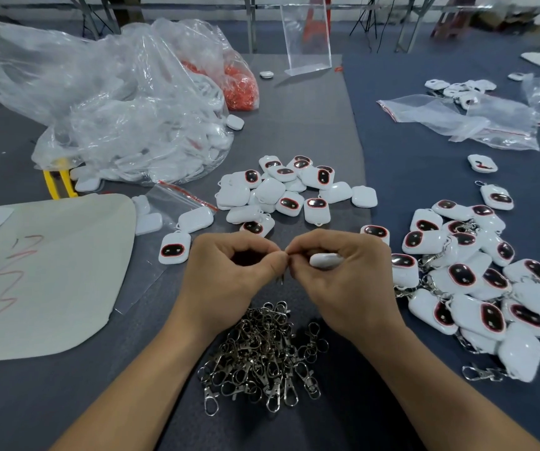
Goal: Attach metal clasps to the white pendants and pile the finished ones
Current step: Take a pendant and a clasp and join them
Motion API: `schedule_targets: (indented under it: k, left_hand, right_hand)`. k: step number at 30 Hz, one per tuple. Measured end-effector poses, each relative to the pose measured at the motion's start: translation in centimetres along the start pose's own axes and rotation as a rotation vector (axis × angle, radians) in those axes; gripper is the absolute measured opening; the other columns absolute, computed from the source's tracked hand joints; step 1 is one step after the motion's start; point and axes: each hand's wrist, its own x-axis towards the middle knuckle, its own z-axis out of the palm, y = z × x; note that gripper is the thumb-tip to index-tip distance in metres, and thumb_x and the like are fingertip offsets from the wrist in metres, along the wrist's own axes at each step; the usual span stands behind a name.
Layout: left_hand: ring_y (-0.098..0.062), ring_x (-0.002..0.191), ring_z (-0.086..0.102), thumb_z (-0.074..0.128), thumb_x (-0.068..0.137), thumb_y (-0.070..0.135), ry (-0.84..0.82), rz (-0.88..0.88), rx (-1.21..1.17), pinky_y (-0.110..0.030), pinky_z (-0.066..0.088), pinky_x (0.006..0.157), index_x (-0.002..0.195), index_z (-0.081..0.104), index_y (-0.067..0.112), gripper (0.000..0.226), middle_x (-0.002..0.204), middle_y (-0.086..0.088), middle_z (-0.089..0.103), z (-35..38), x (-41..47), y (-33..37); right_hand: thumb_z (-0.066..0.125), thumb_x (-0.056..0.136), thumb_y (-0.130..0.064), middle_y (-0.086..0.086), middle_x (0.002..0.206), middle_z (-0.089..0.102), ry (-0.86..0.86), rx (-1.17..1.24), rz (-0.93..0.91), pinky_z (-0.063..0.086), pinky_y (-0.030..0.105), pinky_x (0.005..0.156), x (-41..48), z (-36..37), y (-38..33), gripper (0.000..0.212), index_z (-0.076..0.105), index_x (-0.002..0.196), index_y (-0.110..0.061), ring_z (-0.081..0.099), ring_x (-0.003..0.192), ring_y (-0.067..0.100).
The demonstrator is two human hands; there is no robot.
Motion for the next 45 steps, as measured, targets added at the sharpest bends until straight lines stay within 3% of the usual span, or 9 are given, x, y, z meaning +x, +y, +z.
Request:
schedule_targets:
  k: [7,17,23,27,31,34,38,41,45]
  left_hand:
    - [-0.008,0.071,0.067,0.079,0.068,0.009,-0.075,-0.080,-0.216,-0.018,0.052,0.067,0.075,0.082,0.020,0.013,0.073,-0.003,0.076,-0.4,0.2,0.3]
    - [-0.013,0.057,0.055,0.074,0.062,0.008,-0.085,-0.050,-0.072,-0.026,0.042,0.054,0.065,0.079,0.024,0.017,0.065,-0.013,0.071,-0.1,0.1,0.9]
    - [-0.009,0.049,0.046,0.070,0.055,0.022,-0.054,-0.066,-0.114,-0.020,0.035,0.048,0.064,0.078,0.018,0.013,0.054,0.001,0.062,0.2,0.0,0.2]
    - [-0.002,0.054,0.052,0.070,0.061,0.010,0.067,-0.089,-0.145,-0.013,0.040,0.052,0.063,0.078,0.021,0.013,0.056,0.006,0.066,0.4,0.1,0.1]
    - [0.003,0.056,0.060,0.070,0.065,0.029,0.294,-0.013,0.292,-0.011,0.044,0.057,0.079,0.075,0.042,0.020,0.064,0.020,0.069,-0.3,0.1,-0.3]
    - [0.001,0.067,0.058,0.069,0.071,0.035,0.249,0.069,0.683,-0.020,0.046,0.062,0.077,0.071,0.036,0.006,0.068,0.020,0.064,-0.5,-0.2,-0.3]
    - [-0.011,0.069,0.061,0.084,0.072,0.021,0.062,0.174,0.842,-0.027,0.045,0.061,0.076,0.078,0.030,0.012,0.071,0.013,0.068,0.0,-0.4,-0.6]
    - [-0.020,0.078,0.061,0.082,0.075,0.023,-0.036,0.205,0.871,-0.028,0.037,0.068,0.079,0.078,0.027,0.007,0.074,0.010,0.068,0.2,-0.1,-0.6]
    - [-0.016,0.082,0.057,0.082,0.077,0.024,-0.077,0.153,0.755,-0.029,0.037,0.072,0.085,0.080,0.029,0.009,0.078,0.013,0.066,-0.2,0.3,-1.1]
  right_hand:
    - [0.077,0.078,-0.011,-0.007,0.066,0.072,0.009,0.165,0.087,0.051,0.031,0.051,0.2,-0.1,0.0,0.017,0.078,0.078,-0.028,0.065,0.057,0.017]
    - [0.075,0.077,-0.006,-0.006,0.069,0.075,-0.142,0.280,0.149,0.049,0.017,0.060,0.5,-0.6,0.4,0.016,0.081,0.076,-0.021,0.065,0.062,0.004]
    - [0.078,0.078,-0.007,-0.005,0.072,0.076,-0.148,0.295,0.133,0.053,0.021,0.061,0.7,-0.6,0.4,0.013,0.081,0.078,-0.020,0.070,0.065,0.008]
    - [0.081,0.077,-0.017,-0.004,0.066,0.073,-0.083,0.242,0.259,0.051,0.026,0.057,0.6,-0.2,0.5,0.008,0.079,0.076,-0.025,0.063,0.057,0.007]
    - [0.082,0.075,-0.023,-0.011,0.070,0.071,-0.092,0.054,0.407,0.047,0.019,0.054,0.8,-0.6,1.2,0.022,0.069,0.089,-0.033,0.058,0.055,0.002]
    - [0.066,0.078,-0.006,-0.005,0.082,0.074,-0.127,0.059,0.436,0.049,0.020,0.050,0.7,-0.6,1.2,0.032,0.052,0.089,-0.032,0.064,0.062,0.008]
    - [0.065,0.084,-0.003,-0.009,0.086,0.073,-0.187,-0.085,0.299,0.052,0.022,0.064,0.3,-0.4,1.1,0.028,0.060,0.084,-0.030,0.065,0.077,0.007]
    - [0.068,0.088,-0.006,-0.012,0.086,0.071,-0.221,-0.106,0.257,0.049,0.018,0.071,0.5,-0.8,1.2,0.028,0.072,0.098,-0.032,0.063,0.082,0.005]
    - [0.067,0.092,-0.019,-0.007,0.072,0.064,-0.217,-0.106,0.288,0.043,0.014,0.059,0.6,-0.8,1.7,0.033,0.052,0.110,-0.042,0.056,0.065,0.003]
